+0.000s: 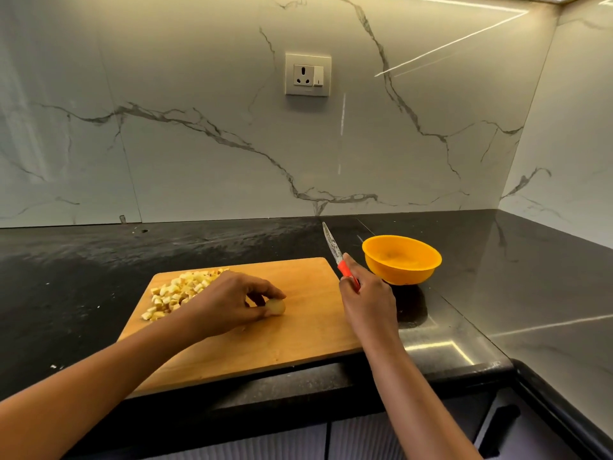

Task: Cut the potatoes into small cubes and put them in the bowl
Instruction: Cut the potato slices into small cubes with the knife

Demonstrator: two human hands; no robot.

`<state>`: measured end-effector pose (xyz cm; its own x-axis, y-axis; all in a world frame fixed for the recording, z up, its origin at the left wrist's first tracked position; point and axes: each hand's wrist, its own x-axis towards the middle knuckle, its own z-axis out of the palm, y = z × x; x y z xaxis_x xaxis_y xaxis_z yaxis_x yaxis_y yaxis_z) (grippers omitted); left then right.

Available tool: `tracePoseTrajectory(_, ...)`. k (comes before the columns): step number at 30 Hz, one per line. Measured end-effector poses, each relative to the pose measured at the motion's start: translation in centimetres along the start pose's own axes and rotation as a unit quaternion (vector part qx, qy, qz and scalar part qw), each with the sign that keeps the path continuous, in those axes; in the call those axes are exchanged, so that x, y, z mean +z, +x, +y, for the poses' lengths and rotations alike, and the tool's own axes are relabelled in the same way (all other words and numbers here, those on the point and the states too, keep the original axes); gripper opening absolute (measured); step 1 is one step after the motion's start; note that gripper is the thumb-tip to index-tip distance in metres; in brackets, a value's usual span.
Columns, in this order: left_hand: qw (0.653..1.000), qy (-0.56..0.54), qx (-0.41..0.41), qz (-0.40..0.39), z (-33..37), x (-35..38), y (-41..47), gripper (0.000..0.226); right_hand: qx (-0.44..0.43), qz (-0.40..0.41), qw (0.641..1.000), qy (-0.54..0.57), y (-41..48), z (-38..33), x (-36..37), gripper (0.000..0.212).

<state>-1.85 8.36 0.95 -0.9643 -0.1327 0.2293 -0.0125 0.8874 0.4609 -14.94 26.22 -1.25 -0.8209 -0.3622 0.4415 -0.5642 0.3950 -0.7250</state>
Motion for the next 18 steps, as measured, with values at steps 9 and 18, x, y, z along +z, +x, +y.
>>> tracePoseTrajectory(9, 0.999, 0.026, -0.018, 0.013, -1.2, 0.0, 1.1, 0.03, 0.001, -0.028, 0.999, -0.036, -0.3, -0.3, 0.1, 0.045)
tracePoseTrajectory(18, 0.995, 0.09, -0.004, 0.031, -0.7, 0.8, -0.6, 0.038, -0.013, -0.044, 0.997, -0.063, -0.1, 0.0, 0.5, 0.046)
